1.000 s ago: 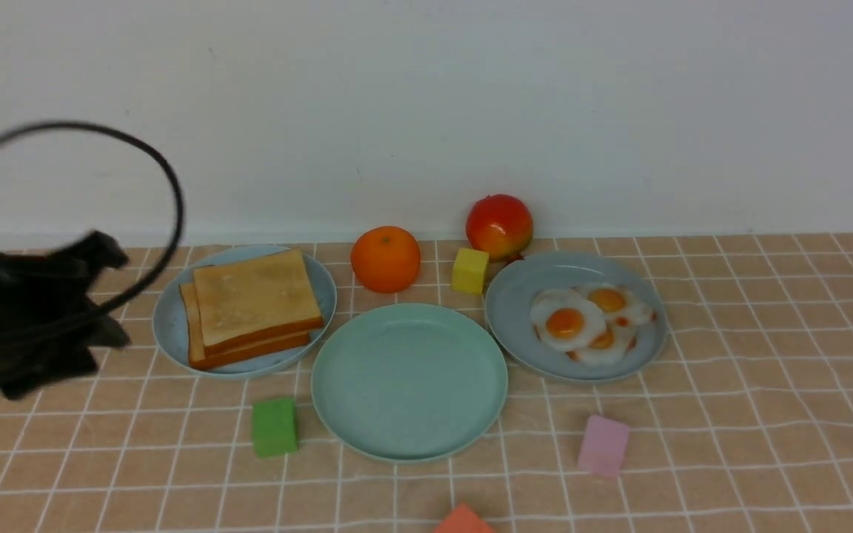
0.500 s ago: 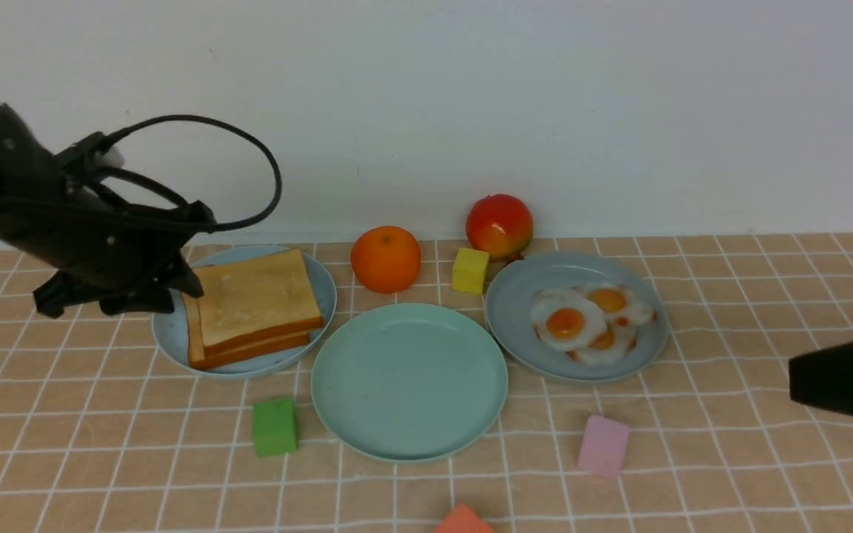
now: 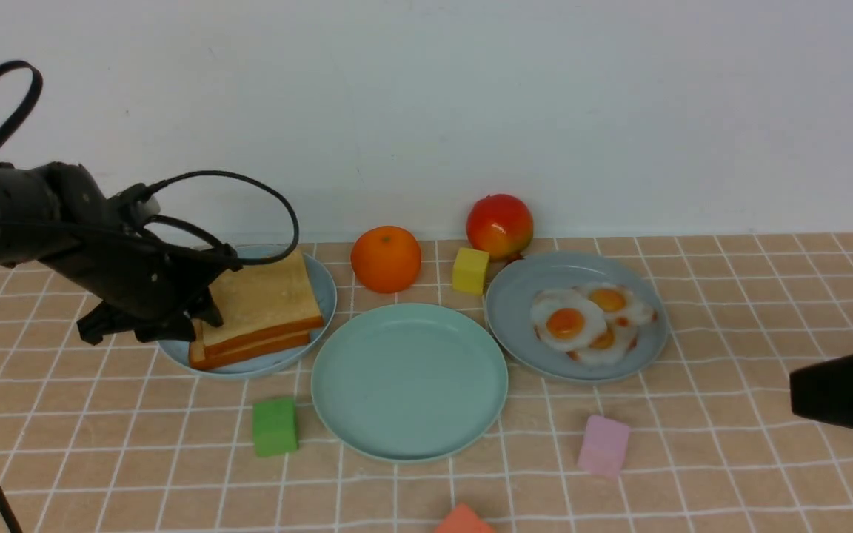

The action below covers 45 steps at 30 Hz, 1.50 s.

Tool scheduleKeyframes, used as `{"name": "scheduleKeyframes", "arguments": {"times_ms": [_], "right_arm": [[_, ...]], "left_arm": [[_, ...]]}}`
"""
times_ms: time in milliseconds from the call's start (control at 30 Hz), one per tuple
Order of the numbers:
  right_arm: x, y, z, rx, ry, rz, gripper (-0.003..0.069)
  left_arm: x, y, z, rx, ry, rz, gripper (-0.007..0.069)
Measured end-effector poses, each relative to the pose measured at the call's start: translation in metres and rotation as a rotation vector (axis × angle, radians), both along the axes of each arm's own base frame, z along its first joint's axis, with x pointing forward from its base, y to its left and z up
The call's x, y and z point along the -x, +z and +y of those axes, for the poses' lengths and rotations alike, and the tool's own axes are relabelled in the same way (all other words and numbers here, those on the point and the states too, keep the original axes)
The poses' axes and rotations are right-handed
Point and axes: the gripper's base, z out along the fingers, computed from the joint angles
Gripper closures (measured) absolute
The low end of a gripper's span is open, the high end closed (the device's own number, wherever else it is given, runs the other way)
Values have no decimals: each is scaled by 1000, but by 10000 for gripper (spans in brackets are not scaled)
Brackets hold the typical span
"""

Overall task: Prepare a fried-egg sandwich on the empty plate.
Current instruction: Use the left arm to grab a slice of bread, then use the left arm to put a slice of bread into the empty plate in the middle

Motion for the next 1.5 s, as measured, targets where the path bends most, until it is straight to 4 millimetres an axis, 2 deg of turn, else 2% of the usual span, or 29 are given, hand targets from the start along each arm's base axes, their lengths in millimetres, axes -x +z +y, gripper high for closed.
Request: {"name": "scheduleKeyframes", "arguments": {"times_ms": [100,233,267,333,400,567,633,733,800,867,900,933,967,1067,1300,1400,1500], "right_arm": [[0,0,0,0,0,1,418],[0,0,0,2,3,6,418],[0,0,0,2,3,6,418],[1,-1,0,5,7,15,418],[2,-1,0,7,11,21,418],[2,-2,0,10,15,30,418],[2,-2,0,10,15,30,418],[2,-2,0,10,15,30,418],[2,-2,0,10,15,30,418],[2,-2,0,10,15,30,418],[2,-2,0,10,15,30,418],[2,-2,0,10,15,30,418],[2,-2,0,10,15,30,418],[2,-2,0,11,16,31,418],[2,-3,0,22,14,29,418],[2,-3,0,22,13,26,418],[1,-2,-1,19,8,15,418]], "left_arm": [[-1,0,0,-1,-5,-3,408],[0,0,-1,-11,-34,1,537],[0,0,-1,-11,-35,1,537],[2,5,-1,-12,-49,7,616],[4,8,-2,-16,-63,9,617],[17,50,-4,-16,-121,-42,617],[26,74,-9,10,-150,-87,617],[33,89,-20,31,-204,-115,617],[41,96,-42,56,-303,-125,617],[46,95,-60,81,-355,-115,617],[46,93,-62,83,-361,-109,617],[50,86,-78,107,-394,-87,617],[51,85,-80,109,-397,-82,617],[56,62,-100,141,-423,-20,617],[50,15,-109,158,-384,69,617],[48,4,-110,169,-368,97,610],[47,2,-110,177,-354,102,589]]}}
